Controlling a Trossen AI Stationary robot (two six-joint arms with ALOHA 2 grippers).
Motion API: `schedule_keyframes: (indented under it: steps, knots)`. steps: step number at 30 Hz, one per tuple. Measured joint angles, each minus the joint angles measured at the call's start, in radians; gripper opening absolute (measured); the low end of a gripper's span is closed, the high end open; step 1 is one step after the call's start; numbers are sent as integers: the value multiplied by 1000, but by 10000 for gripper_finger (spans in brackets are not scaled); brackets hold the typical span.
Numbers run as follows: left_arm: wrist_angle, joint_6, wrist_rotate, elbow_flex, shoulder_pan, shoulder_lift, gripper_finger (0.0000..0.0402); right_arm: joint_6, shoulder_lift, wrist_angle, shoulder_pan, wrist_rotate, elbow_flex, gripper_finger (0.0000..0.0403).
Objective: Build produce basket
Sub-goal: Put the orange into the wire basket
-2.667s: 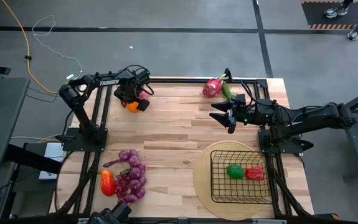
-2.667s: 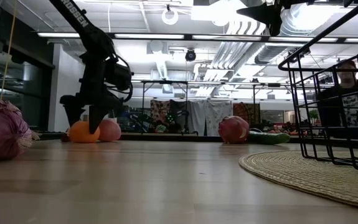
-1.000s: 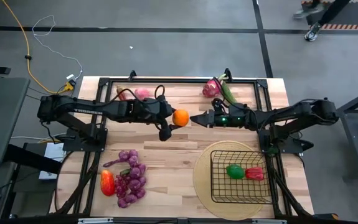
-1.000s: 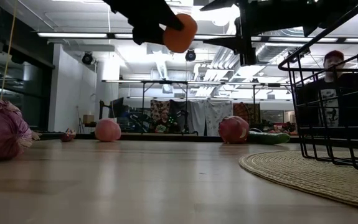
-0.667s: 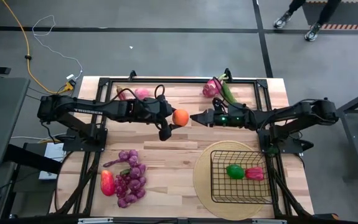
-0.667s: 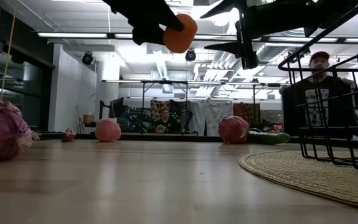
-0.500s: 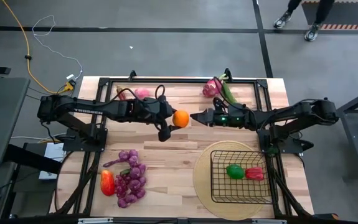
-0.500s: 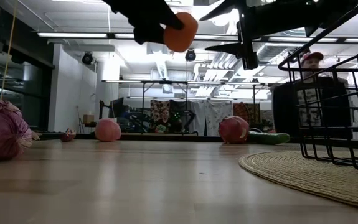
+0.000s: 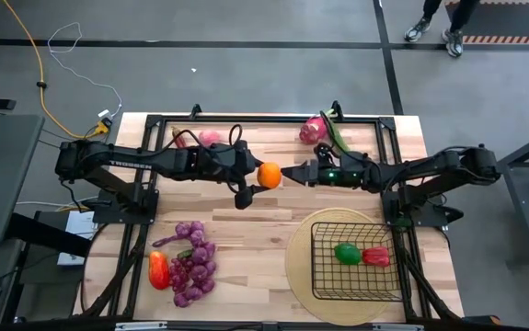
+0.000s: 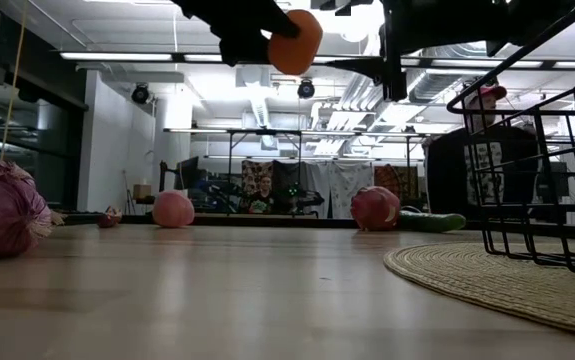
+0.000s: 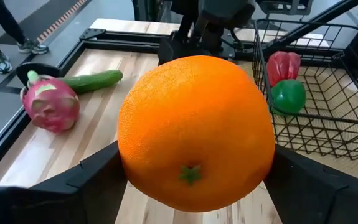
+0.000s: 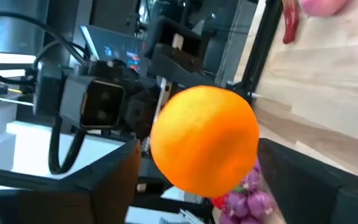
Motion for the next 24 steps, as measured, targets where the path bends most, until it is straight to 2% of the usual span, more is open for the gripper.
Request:
schedule_keyframes:
  steps: [4, 6, 15, 24]
  knots:
    - [0, 4, 0, 0, 0, 0, 313, 23, 0, -11, 0, -2, 0, 382]
    - [0, 4, -1, 0, 0, 0, 313, 42, 0, -6, 0, -2, 0, 394]
    - [99, -15, -12, -1, 0, 0, 313, 139, -2, -21, 28, 15, 0, 379]
    - [228, -68, -16, 0, 2, 35, 313, 155, -2, 75, 32, 21, 0, 378]
